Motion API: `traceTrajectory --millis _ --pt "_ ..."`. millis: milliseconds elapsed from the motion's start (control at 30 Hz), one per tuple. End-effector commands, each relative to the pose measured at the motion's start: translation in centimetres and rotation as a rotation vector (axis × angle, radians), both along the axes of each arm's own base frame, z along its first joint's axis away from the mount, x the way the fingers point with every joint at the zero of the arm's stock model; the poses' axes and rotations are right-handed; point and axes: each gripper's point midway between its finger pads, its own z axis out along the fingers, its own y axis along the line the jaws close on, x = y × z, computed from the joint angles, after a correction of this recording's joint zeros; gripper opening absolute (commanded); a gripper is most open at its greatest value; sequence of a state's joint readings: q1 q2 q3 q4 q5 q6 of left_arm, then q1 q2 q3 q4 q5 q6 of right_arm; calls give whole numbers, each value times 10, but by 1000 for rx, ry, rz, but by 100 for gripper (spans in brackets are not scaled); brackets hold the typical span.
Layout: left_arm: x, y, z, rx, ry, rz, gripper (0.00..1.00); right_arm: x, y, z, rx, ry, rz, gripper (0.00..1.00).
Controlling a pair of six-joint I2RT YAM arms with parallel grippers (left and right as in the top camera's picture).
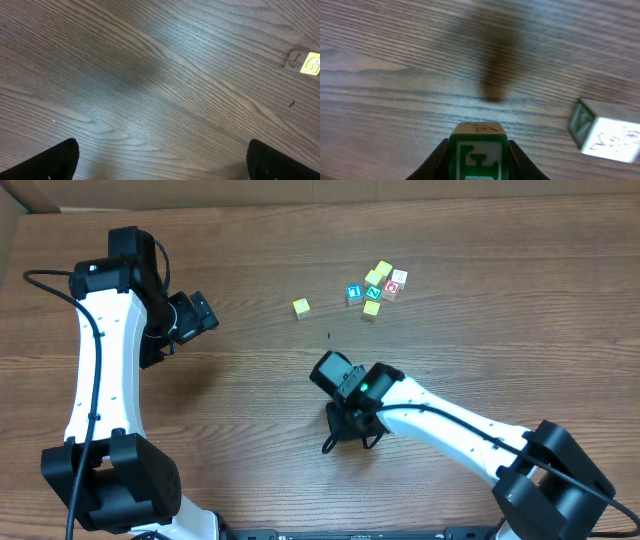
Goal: Flip 4 blocks
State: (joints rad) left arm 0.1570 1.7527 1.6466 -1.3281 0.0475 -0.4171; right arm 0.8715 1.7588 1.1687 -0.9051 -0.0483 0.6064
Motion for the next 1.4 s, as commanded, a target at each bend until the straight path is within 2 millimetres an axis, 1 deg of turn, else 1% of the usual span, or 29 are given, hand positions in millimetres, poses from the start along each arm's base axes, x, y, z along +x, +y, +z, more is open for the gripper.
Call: traceTrajectory --millis 0,67,133,233,367,400,467,533,600,700,767,867,900,1000,1033,1133,1233,1367 --pt "3 1 4 7 -12 12 100 4 -18 -14 -71 -52 -100 27" --pt "3 1 4 7 -11 12 100 4 -24 -20 -86 -66 -112 27" --pt "4 1 4 6 -12 12 100 5 -22 -23 -73 -75 -113 27" --pt "3 1 4 7 -11 12 100 9 -18 -24 -55 -93 -114 26" --pt "3 1 4 7 -12 12 100 12 -20 -24 -63 -106 -117 27" --pt "3 1 4 7 -11 12 100 12 -20 -24 -63 -107 -117 28" --pt "3 1 4 7 -11 13 100 14 -19 -23 -60 -118 -118 34" --pt "3 1 4 7 -12 12 100 15 -19 -23 -61 -123 -119 36" --pt "3 1 4 7 -11 12 99 16 -19 -23 -60 -123 -118 43" --pt "4 1 4 6 -12 12 100 20 -14 -15 -47 -134 -96 53" --pt "3 1 4 7 -11 13 100 25 -7 -6 -32 -145 -63 60" --pt "3 1 4 7 -11 12 100 38 9 17 7 -183 -38 63" --pt "3 1 4 7 -11 12 100 40 12 20 17 -192 -39 64" --pt "3 1 4 7 -11 12 100 49 22 28 59 -222 -43 65" --pt "3 1 4 7 -11 12 100 49 25 29 69 -225 -42 63" --pt "3 1 4 6 -12 13 100 47 29 26 84 -207 -35 46" --pt "4 1 4 6 -12 12 100 41 32 20 85 -180 -22 32" --pt "3 1 4 7 -11 12 100 34 37 4 74 -164 -11 26"
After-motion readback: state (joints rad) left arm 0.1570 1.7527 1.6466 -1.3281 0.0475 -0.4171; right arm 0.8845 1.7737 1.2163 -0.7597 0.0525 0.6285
